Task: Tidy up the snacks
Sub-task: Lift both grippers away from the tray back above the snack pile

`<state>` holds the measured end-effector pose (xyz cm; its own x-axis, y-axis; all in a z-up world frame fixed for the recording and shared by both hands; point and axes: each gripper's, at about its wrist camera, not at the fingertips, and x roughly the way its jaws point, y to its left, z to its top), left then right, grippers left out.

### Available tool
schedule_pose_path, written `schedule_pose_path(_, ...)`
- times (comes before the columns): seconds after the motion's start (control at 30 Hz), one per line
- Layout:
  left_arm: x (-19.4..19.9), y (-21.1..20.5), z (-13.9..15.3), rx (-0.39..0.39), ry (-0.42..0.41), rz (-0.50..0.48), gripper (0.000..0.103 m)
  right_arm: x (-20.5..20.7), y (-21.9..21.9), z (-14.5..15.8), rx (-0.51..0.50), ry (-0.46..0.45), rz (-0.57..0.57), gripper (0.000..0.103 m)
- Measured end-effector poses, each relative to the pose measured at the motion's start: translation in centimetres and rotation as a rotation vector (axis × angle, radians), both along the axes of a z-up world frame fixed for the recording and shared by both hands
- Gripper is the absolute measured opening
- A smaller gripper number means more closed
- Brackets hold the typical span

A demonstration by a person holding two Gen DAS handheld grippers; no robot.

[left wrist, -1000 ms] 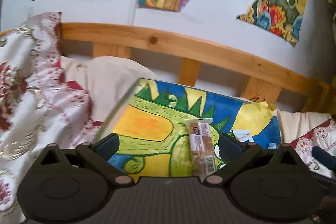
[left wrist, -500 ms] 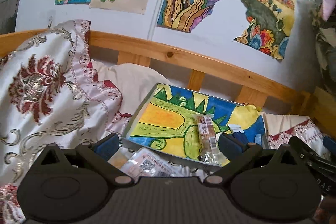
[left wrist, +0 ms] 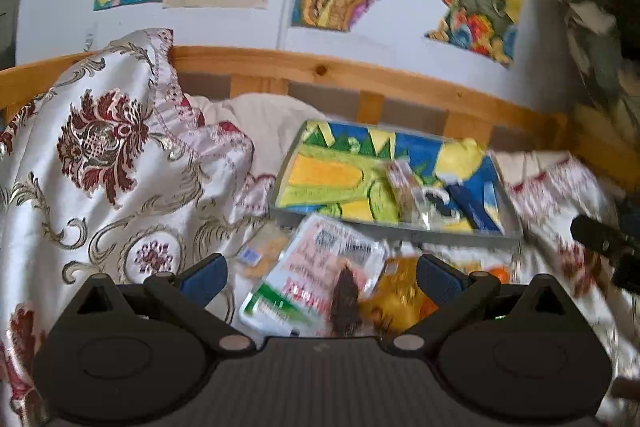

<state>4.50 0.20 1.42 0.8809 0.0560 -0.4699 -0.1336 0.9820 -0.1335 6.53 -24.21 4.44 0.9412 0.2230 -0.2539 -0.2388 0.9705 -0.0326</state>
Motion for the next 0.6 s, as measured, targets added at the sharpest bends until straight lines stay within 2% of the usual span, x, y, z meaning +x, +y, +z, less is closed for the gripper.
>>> schedule_pose_path(0.3, -1.4, -0.2, -1.8, 0.046, 0.089, -0.099, 0.102, -2.6, 0.5, -1.4, -0.027, 0.154, -0.021, 0.102)
schedule_pose_path(0.43, -1.5, -0.5, -2.2, 0.062, 0.114, -0.114, 0.102, -2.8, 0.6, -1.9, -0.024, 0.2, -0.021, 0.102)
schedule_pose_path(0.6, -1.4, -0.5, -2.5, 0.057, 0.142, -0.118, 0.102, -2.5, 1.6, -2.8, -0.086, 0.254, -0.001, 0.102)
